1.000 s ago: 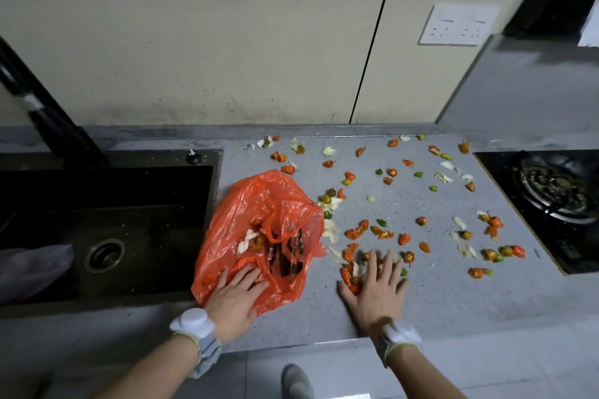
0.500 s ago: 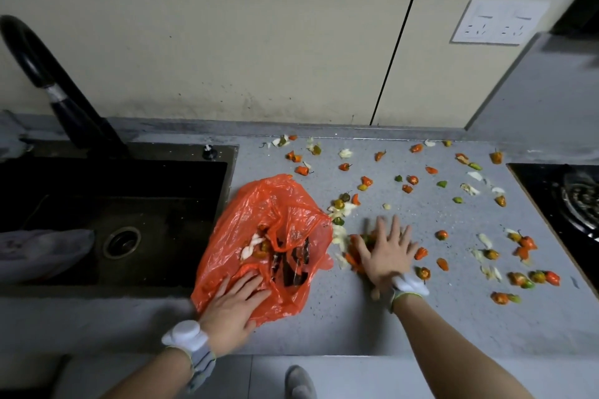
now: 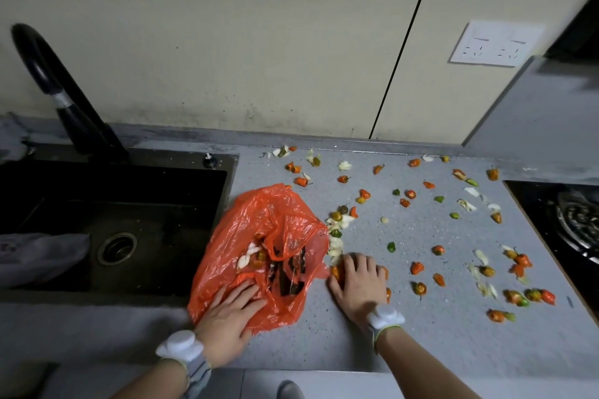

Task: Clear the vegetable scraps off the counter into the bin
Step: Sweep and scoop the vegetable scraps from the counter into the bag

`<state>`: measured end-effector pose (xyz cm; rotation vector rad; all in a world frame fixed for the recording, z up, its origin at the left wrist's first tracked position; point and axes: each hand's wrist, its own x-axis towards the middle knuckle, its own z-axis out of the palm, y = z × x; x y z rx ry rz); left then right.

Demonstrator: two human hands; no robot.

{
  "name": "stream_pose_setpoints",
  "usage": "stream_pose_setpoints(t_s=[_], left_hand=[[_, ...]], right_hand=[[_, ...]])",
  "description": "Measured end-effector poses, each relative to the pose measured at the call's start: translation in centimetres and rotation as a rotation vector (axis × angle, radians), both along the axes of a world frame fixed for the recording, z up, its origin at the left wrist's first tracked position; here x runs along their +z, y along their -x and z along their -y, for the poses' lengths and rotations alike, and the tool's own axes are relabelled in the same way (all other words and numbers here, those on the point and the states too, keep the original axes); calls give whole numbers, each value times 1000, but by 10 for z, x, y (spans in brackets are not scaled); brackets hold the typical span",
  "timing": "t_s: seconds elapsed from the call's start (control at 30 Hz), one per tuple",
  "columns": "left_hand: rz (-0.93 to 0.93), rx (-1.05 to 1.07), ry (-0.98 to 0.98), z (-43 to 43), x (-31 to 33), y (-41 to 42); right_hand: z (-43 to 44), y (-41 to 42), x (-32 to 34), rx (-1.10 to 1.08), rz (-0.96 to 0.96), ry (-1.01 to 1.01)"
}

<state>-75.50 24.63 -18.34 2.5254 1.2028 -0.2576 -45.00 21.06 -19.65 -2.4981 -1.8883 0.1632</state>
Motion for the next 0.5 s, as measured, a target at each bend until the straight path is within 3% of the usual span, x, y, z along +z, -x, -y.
stream_pose_setpoints(t_s=[0.3,0.5], left_hand=[[-1,-8,-8,0,5,-1],[-12,-4,20,2,12,-4]], right_hand=[[-2,-14,7,81,6,64],[-14,-22,20,58,-89,99]])
